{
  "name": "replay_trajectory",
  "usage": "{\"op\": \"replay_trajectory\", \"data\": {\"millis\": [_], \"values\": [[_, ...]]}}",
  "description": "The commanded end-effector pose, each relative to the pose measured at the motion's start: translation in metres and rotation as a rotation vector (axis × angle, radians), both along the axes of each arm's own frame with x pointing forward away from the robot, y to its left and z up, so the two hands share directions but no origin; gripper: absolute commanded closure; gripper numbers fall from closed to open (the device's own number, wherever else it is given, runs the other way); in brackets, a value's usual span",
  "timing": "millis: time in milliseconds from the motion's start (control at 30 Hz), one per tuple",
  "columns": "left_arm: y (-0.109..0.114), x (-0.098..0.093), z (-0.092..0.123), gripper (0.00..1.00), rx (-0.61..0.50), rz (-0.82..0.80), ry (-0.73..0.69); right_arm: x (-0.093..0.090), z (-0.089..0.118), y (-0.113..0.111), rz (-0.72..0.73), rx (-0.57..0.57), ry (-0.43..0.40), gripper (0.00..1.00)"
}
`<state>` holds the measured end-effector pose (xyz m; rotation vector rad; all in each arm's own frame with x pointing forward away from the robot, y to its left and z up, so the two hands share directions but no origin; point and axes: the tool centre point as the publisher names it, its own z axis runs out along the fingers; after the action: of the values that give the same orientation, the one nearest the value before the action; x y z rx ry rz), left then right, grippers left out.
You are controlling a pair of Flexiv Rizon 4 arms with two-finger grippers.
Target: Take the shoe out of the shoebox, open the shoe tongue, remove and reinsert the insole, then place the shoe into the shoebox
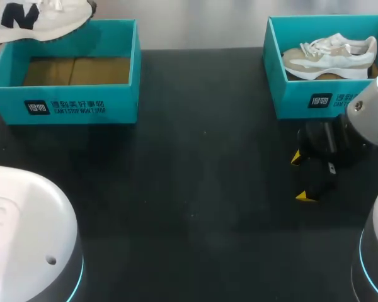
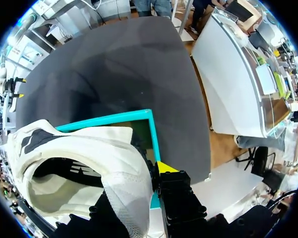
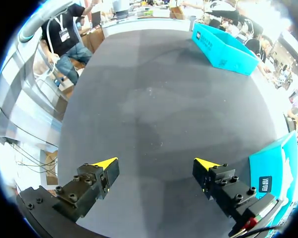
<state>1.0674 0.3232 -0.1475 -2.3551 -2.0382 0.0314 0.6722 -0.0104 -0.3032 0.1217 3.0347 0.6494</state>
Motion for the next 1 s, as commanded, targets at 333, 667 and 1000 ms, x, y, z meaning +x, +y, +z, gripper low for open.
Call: {"op": "replay_trajectory", "data": {"millis": [333, 667, 1000], "values": [[-0.015, 0.03, -0.044, 1.0, 0.146, 0.09, 0.013, -0.001, -0.001, 0.0, -0.001, -0.002, -0.002, 0.0], [-0.016, 0.026, -0.071, 1.0, 0.162, 0.093, -0.02, -0.001, -0.001, 0.0, -0.001, -0.002, -0.002, 0.0], [-0.017, 0.021, -0.089, 1.0, 0.182, 0.08, -0.08, -0.001, -0.001, 0.0, -0.001, -0.002, -0.002, 0.0]]}}
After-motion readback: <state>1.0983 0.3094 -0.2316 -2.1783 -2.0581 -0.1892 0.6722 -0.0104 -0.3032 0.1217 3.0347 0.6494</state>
